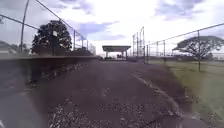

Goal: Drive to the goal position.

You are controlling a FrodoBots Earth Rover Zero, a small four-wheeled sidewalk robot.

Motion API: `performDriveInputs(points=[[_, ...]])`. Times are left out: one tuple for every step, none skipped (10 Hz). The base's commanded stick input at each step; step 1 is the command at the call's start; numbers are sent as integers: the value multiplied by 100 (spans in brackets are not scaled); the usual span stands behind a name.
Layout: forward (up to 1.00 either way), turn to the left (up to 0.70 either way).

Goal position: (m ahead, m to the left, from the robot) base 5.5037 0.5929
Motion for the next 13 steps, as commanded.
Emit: performDriveInputs(points=[[50,0],[50,0],[50,0],[50,0],[50,0],[50,0],[50,0],[50,7],[50,50],[50,50],[50,50],[50,20],[50,0]])
